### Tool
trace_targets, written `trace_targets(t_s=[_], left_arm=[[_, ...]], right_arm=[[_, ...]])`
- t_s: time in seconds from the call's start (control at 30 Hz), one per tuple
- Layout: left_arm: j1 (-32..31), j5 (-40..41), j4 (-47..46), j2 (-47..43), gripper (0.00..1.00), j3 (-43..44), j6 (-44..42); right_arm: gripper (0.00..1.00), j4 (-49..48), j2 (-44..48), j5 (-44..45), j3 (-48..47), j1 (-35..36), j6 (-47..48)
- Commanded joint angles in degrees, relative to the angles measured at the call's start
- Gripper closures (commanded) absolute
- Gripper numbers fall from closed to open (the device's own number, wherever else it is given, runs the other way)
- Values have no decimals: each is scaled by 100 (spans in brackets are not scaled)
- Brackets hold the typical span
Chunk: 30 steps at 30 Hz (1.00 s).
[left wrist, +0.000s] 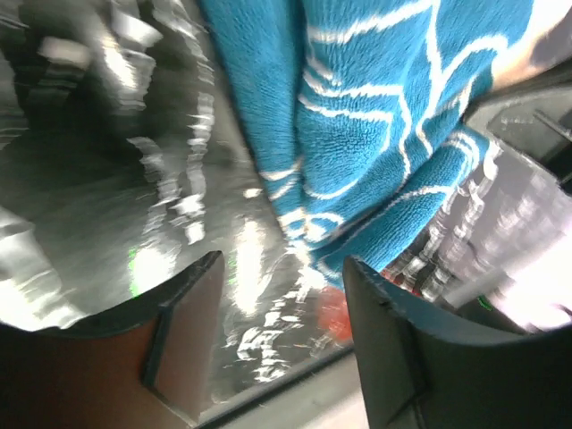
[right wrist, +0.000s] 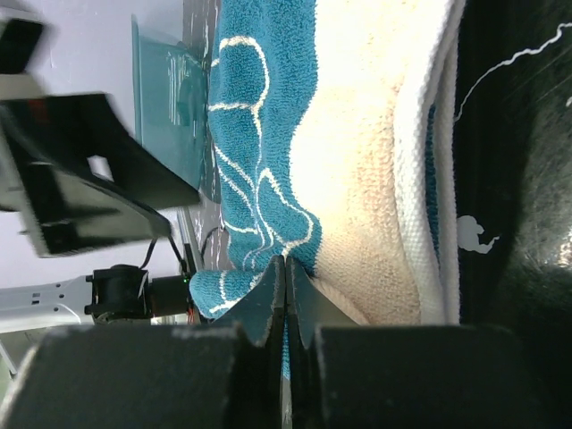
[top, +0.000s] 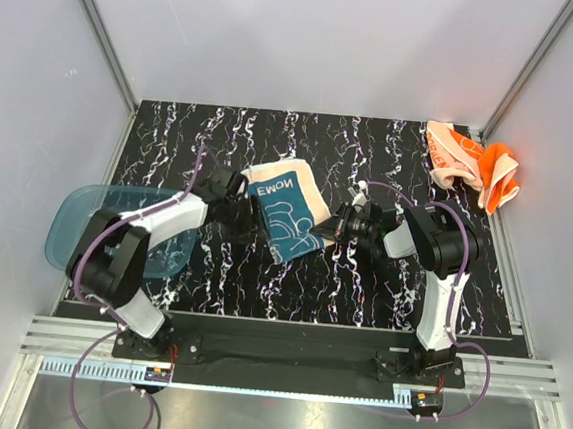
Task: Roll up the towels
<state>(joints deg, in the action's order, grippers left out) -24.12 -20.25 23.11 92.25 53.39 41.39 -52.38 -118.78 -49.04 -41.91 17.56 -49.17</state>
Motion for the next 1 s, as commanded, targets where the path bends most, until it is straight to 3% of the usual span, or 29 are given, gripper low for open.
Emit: trace_targets(t_s=[0.0,0.2,0.43,0.97], left_arm=[[-425,2168,562,-750,39,584,-885],[-1955,3421,327,-604,43,1095,-2309],[-3010,3475,-307,143,43,1191,-3118],[-2976,4416,-343,1260,42,1367,-3216]], right_arm=[[100,105,-101,184,25,-25,302],[100,123,-154,175,-10,-25,302],[100,184,-224,149,-45,-25,329],[100,88,-418,35,-107,-69,241]])
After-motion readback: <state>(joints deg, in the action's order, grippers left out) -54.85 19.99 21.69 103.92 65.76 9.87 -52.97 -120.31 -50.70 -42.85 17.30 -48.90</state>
